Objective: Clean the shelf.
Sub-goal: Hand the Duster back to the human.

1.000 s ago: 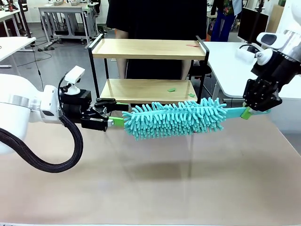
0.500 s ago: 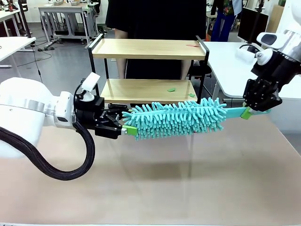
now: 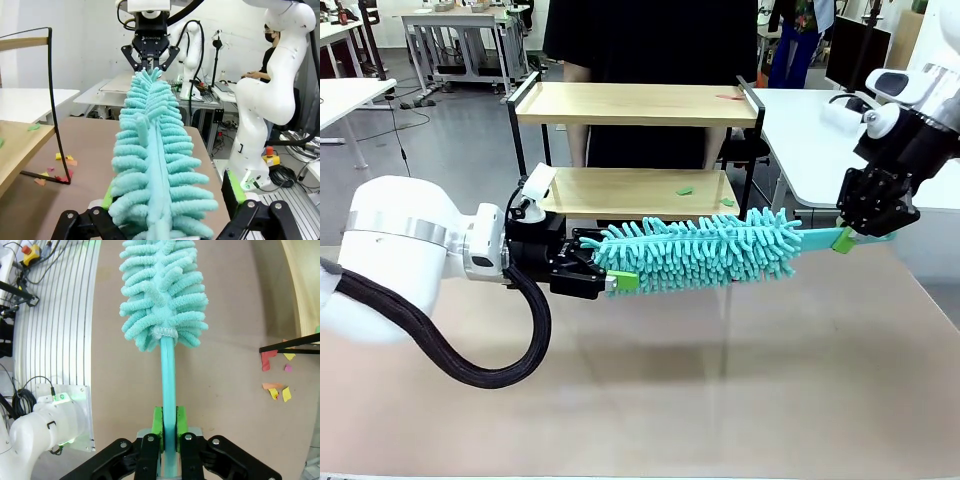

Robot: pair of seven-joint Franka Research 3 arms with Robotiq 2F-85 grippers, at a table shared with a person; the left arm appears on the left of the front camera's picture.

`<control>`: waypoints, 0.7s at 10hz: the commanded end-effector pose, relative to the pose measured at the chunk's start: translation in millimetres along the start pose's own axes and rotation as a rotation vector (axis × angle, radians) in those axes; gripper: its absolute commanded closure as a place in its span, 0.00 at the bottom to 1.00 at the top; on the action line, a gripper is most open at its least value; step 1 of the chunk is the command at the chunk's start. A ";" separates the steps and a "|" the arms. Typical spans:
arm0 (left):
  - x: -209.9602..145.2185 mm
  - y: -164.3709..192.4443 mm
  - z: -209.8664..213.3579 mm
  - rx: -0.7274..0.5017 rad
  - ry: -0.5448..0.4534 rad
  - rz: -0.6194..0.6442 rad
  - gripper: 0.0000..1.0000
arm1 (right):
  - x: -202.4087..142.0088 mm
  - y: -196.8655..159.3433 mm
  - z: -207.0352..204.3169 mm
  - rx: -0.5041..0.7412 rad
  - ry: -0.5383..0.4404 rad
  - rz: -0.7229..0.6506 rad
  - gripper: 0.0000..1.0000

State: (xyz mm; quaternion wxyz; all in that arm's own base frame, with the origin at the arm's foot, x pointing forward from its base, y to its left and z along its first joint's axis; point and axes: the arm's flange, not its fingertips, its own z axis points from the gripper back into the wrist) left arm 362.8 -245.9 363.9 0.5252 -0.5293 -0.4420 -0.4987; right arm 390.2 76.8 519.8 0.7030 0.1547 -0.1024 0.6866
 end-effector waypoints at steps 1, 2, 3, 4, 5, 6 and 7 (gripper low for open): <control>-5.3 4.4 -12.0 0.003 -0.012 -0.027 0.00 | 0.0 0.2 0.4 -0.006 -0.019 0.003 0.87; -7.1 4.9 -14.3 0.000 -0.018 -0.031 0.00 | 0.0 0.2 0.4 -0.006 -0.019 0.003 0.87; -8.6 5.1 -16.5 -0.005 -0.020 -0.039 0.00 | 0.0 0.2 0.4 -0.006 -0.019 0.003 0.87; -9.4 5.9 -16.3 0.003 -0.018 -0.047 0.55 | 0.0 0.2 0.4 -0.006 -0.019 0.003 0.87; -9.0 4.9 -14.6 0.004 -0.001 -0.066 0.58 | 0.0 0.2 0.4 -0.006 -0.019 0.003 0.87; -8.5 4.8 -13.0 0.004 0.003 -0.072 1.00 | 0.0 0.2 0.4 -0.006 -0.019 0.003 0.87; -7.6 4.7 -12.0 0.008 0.006 -0.079 1.00 | 0.0 0.2 0.4 -0.006 -0.019 0.003 0.87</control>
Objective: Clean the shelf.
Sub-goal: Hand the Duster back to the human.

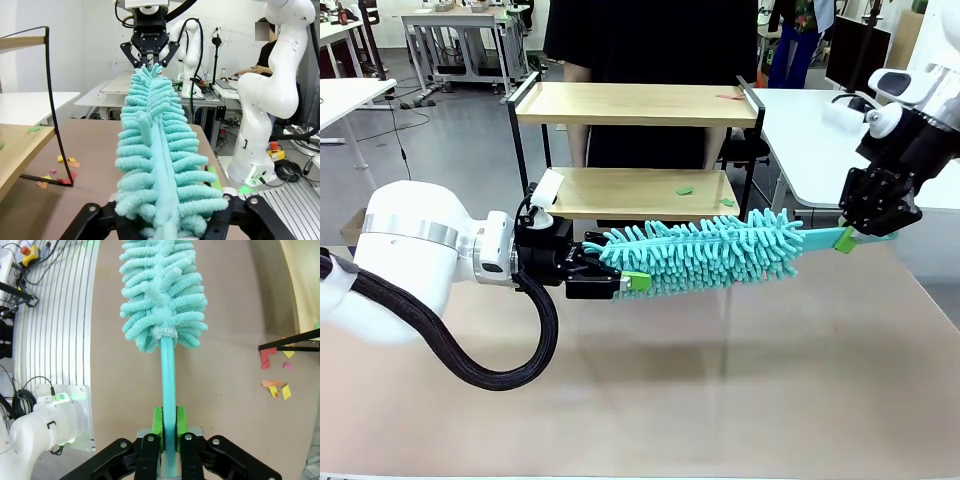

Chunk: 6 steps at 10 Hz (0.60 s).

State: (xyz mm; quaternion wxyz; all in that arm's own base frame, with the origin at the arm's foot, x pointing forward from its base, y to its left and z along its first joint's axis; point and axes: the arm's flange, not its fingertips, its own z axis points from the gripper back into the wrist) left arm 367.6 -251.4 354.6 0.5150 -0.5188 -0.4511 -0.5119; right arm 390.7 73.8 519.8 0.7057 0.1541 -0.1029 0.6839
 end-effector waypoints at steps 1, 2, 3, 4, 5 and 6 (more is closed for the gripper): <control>1.3 -1.4 -5.3 0.015 0.001 -0.043 1.00 | 2.8 0.8 -0.7 -0.003 -0.019 0.010 0.87; 2.3 -1.9 -4.2 0.019 0.003 -0.051 0.86 | 2.8 0.8 -0.7 -0.003 -0.019 0.010 0.87; 3.4 -2.0 -3.2 0.016 0.006 -0.052 0.95 | 2.8 0.8 -0.7 -0.003 -0.019 0.010 0.87; 4.9 -1.8 -2.8 0.010 0.000 -0.050 1.00 | 2.8 0.8 -0.7 -0.003 -0.019 0.010 0.87; 6.8 -3.3 -2.7 0.010 0.006 -0.060 1.00 | 2.8 0.8 -0.7 -0.003 -0.019 0.010 0.87; 8.6 -4.8 -1.8 0.009 0.005 -0.069 1.00 | 2.8 0.8 -0.7 -0.003 -0.019 0.010 0.87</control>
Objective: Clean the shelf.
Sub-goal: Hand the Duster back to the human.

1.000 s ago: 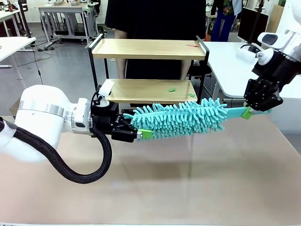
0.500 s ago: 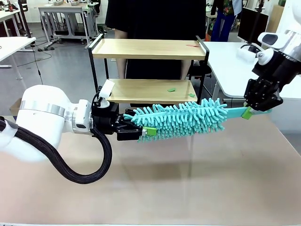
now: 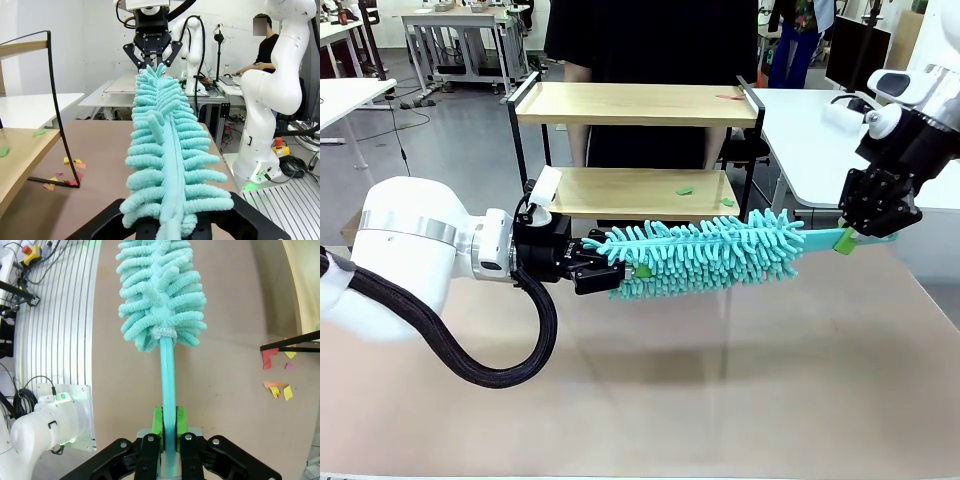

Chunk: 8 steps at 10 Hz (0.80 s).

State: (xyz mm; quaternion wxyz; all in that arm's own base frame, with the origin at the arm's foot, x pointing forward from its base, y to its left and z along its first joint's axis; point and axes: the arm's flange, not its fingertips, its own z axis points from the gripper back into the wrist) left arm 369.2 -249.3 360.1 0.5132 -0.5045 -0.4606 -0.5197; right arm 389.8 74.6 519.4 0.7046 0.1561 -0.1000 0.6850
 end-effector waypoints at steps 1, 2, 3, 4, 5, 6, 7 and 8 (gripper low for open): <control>4.5 -5.8 -3.5 -0.010 -0.007 -0.042 1.00 | 2.2 -0.2 0.1 -0.011 -0.020 0.008 0.87; 4.4 -5.2 -4.4 -0.017 -0.008 -0.048 1.00 | 2.2 -0.2 0.1 -0.011 -0.020 0.008 0.87; 3.8 -5.8 -5.7 -0.027 -0.012 -0.053 1.00 | 2.2 -0.2 0.1 -0.011 -0.020 0.008 0.87; 3.8 -10.3 -9.4 -0.138 -0.027 -0.049 1.00 | 2.2 -0.2 0.1 -0.011 -0.020 0.008 0.87; 2.8 -0.4 0.3 0.000 0.002 -0.014 1.00 | 2.2 -0.2 0.1 -0.011 -0.020 0.008 0.87; 2.8 -0.4 0.3 0.000 0.002 -0.014 1.00 | -0.5 0.2 0.2 0.001 0.000 0.000 0.27; 2.8 -0.4 0.3 0.000 0.002 -0.014 1.00 | -0.2 2.9 3.0 -0.007 -0.015 -0.014 0.28; 2.8 -0.4 0.3 0.000 0.002 -0.014 1.00 | -1.6 6.4 9.5 -0.014 -0.035 -0.040 0.00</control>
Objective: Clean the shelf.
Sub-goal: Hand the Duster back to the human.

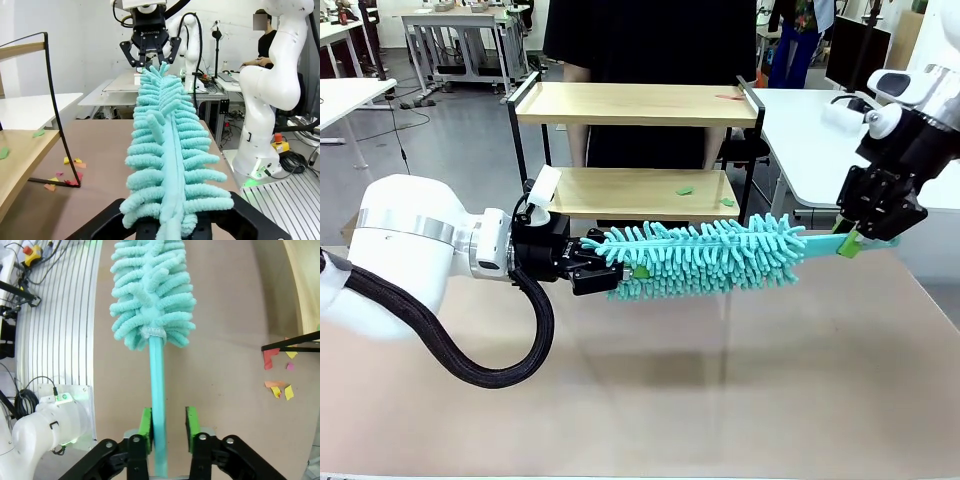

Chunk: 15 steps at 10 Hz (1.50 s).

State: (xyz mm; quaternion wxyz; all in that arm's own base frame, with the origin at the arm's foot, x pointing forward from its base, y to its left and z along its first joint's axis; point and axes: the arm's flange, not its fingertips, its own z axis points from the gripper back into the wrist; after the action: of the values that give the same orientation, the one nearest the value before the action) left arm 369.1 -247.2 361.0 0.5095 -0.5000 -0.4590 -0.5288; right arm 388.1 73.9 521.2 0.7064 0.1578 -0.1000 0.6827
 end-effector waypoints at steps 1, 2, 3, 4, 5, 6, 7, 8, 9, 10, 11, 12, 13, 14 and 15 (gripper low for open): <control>2.0 -0.2 -1.8 0.009 -0.010 0.001 1.00 | -4.5 11.0 20.7 -0.022 -0.098 -0.044 0.24; 2.0 -0.2 -1.8 0.009 -0.010 0.001 1.00 | -8.5 15.5 33.7 -0.043 -0.162 -0.067 0.00; 2.0 -0.2 -1.8 0.009 -0.010 0.001 1.00 | -13.1 20.3 46.0 -0.051 -0.241 -0.078 0.00; 2.0 -0.2 -1.8 0.009 -0.010 0.001 1.00 | -20.1 26.5 59.6 -0.079 -0.324 -0.099 0.00; 2.0 -0.2 -1.8 0.009 -0.010 0.001 1.00 | -30.9 33.2 74.2 -0.107 -0.409 -0.118 0.00; 2.0 -0.2 -1.8 0.009 -0.010 0.001 1.00 | -42.4 37.8 87.3 -0.126 -0.491 -0.127 0.00; 2.0 -0.2 -1.8 0.009 -0.010 0.001 1.00 | -53.9 41.7 98.3 -0.149 -0.564 -0.142 0.00; 2.0 -0.2 -1.8 0.009 -0.010 0.001 1.00 | -67.6 45.1 108.9 -0.177 -0.628 -0.149 0.00; 2.0 -0.2 -1.8 0.009 -0.010 0.001 1.00 | -80.7 46.4 116.7 -0.203 -0.671 -0.168 0.00; 2.0 -0.2 -1.8 0.009 -0.010 0.001 1.00 | -92.1 45.7 121.2 -0.224 -0.697 -0.186 0.00; 2.0 -0.2 -1.8 0.009 -0.010 0.001 1.00 | -98.5 42.0 121.8 -0.213 -0.705 -0.190 0.00; 2.0 -0.2 -1.8 0.009 -0.010 0.001 1.00 | -98.5 37.5 118.8 -0.166 -0.702 -0.163 0.00; 2.0 -0.2 -1.8 0.009 -0.010 0.001 1.00 | -95.8 47.2 129.5 -0.216 -0.675 -0.223 0.00; -0.3 -0.6 -0.6 -0.002 0.001 0.001 0.82 | -95.8 47.2 129.5 -0.216 -0.675 -0.223 0.00; 12.1 -1.9 16.8 0.019 -0.061 0.000 0.82 | -95.8 47.2 129.5 -0.216 -0.675 -0.223 0.00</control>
State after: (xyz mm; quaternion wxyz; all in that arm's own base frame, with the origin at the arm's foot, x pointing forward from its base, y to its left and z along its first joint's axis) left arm 369.9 -244.0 363.1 0.5078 -0.5016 -0.4623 -0.5262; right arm 347.9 -63.1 607.5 0.7192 0.3082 -0.3741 0.4979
